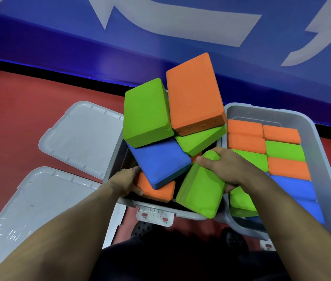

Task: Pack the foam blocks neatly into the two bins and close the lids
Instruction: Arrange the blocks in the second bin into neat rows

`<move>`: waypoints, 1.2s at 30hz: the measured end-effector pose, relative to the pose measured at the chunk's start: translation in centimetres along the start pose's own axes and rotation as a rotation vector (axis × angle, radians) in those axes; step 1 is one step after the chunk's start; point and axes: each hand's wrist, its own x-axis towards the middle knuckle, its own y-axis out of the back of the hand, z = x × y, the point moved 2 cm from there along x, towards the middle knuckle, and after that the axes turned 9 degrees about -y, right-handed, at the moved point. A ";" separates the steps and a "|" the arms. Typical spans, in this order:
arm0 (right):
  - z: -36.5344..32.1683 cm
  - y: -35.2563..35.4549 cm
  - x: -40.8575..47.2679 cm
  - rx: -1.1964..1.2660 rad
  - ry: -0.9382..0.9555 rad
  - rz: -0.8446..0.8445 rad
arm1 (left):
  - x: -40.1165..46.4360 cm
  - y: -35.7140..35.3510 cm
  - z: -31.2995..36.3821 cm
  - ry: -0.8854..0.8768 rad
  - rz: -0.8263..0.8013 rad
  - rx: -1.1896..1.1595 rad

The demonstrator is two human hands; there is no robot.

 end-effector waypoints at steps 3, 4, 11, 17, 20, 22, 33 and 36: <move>0.0 0.1 -0.2 0.024 -0.028 -0.003 | -0.1 0.3 -0.1 0.012 0.002 0.075; 0.0 0.1 -0.2 0.027 -0.035 -0.008 | -0.1 0.4 -0.2 0.017 0.006 0.092; -0.3 0.0 -0.2 0.114 -0.084 -0.016 | -0.6 1.0 -1.3 0.075 0.014 0.204; -0.3 0.2 -0.3 0.168 -0.093 0.027 | -0.3 1.4 -0.6 0.082 0.024 0.287; -0.1 0.2 -0.2 0.185 -0.127 0.017 | -0.3 1.5 -0.5 0.082 0.026 0.319; 0.0 -0.1 -0.2 0.158 -0.152 -0.021 | -0.5 1.5 -0.4 0.089 0.026 0.301; -0.1 -0.4 -0.1 0.078 -0.169 -0.052 | -4.5 5.9 7.3 0.048 0.174 -0.188; -0.1 -0.6 0.0 0.136 -0.179 -0.044 | -6.7 5.4 12.3 0.092 0.069 -0.441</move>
